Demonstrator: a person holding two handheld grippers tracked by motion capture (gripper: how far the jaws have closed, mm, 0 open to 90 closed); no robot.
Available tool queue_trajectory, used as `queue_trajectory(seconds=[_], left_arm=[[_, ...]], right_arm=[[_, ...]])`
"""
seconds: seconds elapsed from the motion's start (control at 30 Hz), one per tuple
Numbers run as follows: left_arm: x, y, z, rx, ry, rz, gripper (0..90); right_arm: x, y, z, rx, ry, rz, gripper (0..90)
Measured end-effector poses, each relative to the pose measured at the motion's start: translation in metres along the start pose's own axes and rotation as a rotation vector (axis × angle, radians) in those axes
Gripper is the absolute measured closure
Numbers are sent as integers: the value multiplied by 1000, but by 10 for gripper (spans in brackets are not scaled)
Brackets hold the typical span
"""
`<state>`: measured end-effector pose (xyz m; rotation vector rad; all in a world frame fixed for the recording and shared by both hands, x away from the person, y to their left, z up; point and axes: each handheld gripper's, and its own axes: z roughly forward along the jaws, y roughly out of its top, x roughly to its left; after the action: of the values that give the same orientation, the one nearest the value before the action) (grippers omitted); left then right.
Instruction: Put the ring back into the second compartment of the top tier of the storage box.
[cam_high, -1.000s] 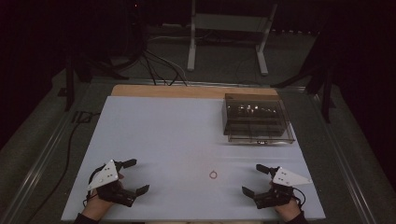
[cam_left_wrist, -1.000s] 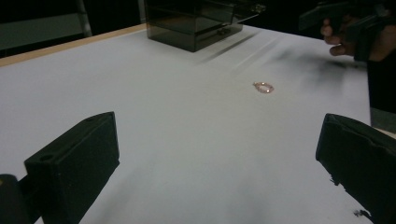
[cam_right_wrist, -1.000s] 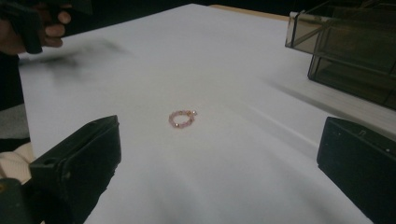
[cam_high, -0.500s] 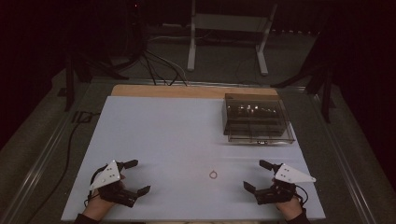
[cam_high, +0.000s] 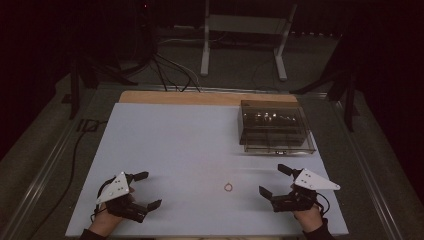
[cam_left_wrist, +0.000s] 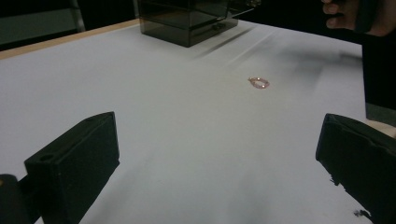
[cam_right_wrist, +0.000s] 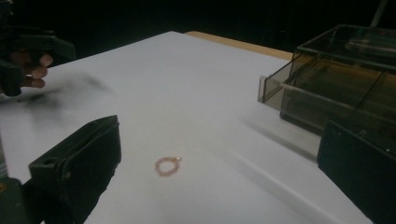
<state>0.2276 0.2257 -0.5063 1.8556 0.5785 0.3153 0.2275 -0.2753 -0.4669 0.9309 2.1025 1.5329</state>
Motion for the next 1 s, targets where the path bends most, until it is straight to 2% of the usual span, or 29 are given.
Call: queue_trajectory(seconds=[0.4,0.6,0.83,1.0], left_arm=[[-1,1,0,-6,-1,1,7],[-1,1,1,-3,-2,-2,6],[-1,1,1,-5,-2,4,6],[-2,1,3,3,-10,0,6]], right_arm=[[1,15,3,-27,-6,4,0],[5,23,11,-30,18,-20,0],[9,26,20,-31,49,-14,0],[14,27,29,-7,63,-25,0]])
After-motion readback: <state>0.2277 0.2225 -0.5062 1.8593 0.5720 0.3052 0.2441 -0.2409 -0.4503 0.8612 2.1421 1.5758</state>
